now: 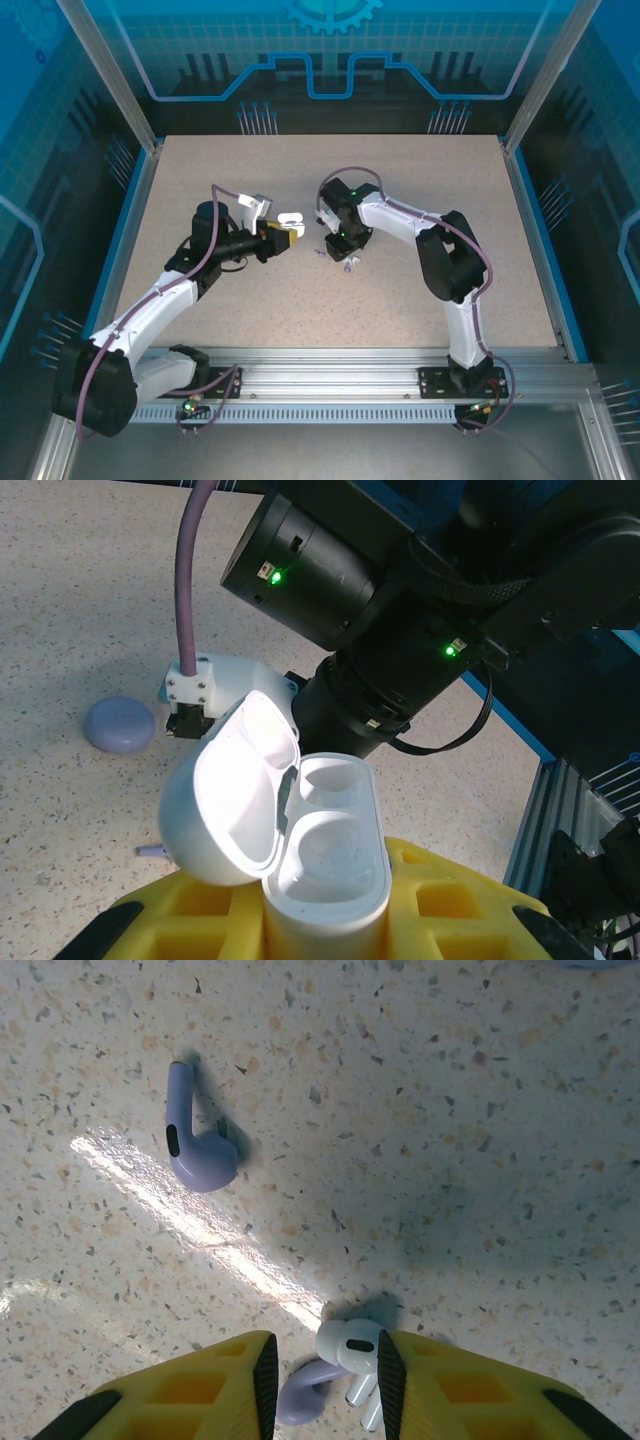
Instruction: Insert wireless bluetooth earbuds into charging case
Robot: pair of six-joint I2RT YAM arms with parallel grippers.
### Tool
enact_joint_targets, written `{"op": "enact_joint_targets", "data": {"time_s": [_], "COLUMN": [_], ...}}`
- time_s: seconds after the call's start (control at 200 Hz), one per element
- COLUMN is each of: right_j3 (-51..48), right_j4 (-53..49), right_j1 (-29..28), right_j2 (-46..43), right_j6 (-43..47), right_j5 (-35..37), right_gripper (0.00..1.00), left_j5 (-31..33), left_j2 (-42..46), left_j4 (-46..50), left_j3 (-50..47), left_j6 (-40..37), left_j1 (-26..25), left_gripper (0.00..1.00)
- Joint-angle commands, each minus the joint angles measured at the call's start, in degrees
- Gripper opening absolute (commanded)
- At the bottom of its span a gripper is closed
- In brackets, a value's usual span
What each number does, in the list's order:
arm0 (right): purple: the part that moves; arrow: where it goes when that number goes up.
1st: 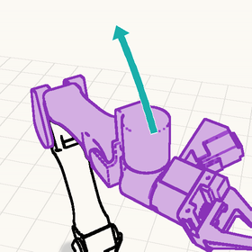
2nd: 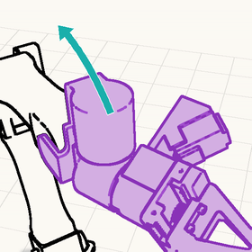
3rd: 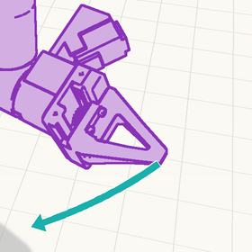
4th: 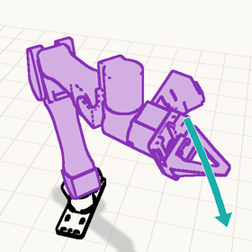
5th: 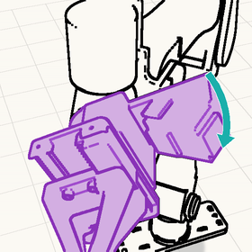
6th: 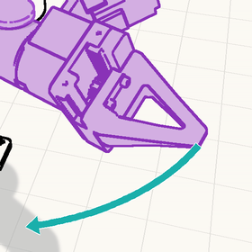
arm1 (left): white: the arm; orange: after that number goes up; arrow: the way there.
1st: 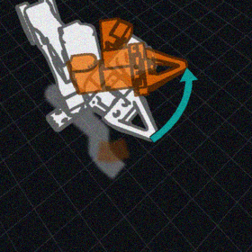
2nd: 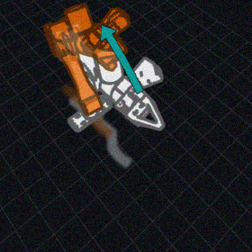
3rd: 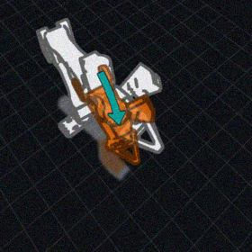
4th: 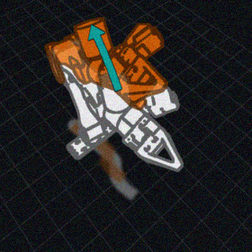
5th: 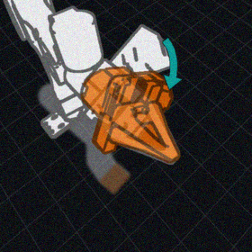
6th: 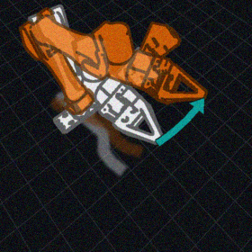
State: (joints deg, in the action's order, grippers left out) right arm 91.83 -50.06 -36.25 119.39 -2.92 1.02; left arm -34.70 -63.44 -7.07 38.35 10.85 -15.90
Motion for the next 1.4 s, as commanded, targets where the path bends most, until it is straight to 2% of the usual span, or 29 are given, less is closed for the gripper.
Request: {"op": "enact_joint_targets", "data": {"time_s": [0.0, 0.47, 1.396], "right_j3": [2.12, 2.38, 0.82], "right_j4": [-2.92, -4.34, -5.53], "right_j1": [-1.14, -1.76, -2.75], "right_j2": [1.96, 3.38, 4.75], "right_j6": [0.62, 0.39, -2.35], "right_j5": [1.24, 3.92, 7.03], "right_gripper": [0.35, 0.41, 0.41], "left_j5": [-0.37, -0.64, -0.99], "left_j2": [1.31, 1.50, 1.36], "left_j4": [0.63, 0.51, -0.03], "left_j3": [-0.56, -0.91, -0.99], "left_j6": [0.41, 0.31, 0.60], "left_j1": [0.52, 0.85, 0.96], "left_gripper": [0.07, 0.07, 0.07]}}
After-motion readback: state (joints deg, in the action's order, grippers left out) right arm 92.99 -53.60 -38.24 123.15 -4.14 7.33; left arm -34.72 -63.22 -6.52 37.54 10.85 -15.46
